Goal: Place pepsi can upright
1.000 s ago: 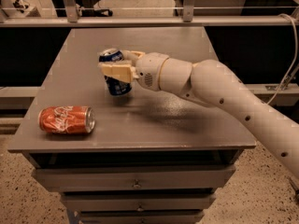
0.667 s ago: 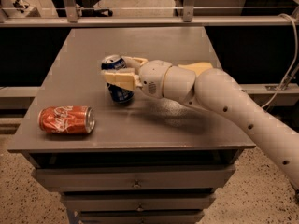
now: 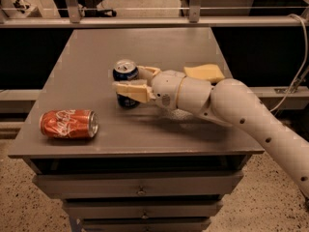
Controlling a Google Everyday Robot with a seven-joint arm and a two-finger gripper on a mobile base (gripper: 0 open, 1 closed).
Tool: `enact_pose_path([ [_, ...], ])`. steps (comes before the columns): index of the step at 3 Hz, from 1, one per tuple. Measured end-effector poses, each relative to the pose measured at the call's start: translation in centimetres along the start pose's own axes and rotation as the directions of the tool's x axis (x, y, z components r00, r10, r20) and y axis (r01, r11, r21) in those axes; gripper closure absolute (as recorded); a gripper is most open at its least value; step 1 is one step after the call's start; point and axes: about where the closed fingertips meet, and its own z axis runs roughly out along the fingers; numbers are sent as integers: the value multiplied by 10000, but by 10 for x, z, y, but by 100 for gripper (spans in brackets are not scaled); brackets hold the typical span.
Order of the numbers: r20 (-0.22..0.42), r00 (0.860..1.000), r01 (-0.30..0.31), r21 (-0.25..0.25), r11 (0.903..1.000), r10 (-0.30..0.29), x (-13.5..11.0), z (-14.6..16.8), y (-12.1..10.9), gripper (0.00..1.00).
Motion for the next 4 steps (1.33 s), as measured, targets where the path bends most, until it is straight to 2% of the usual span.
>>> enact_pose_path([
  [1, -251, 9996, 93, 115, 9999, -90, 2, -20, 0, 0],
  [2, -593, 9979, 270, 300, 9992, -252, -10, -56, -12, 0],
  [3, -606, 9969, 525, 338, 9980, -504, -35, -101, -34, 0],
  [4, -246, 9942, 1062, 908, 9902, -1044, -77, -153, -61, 0],
])
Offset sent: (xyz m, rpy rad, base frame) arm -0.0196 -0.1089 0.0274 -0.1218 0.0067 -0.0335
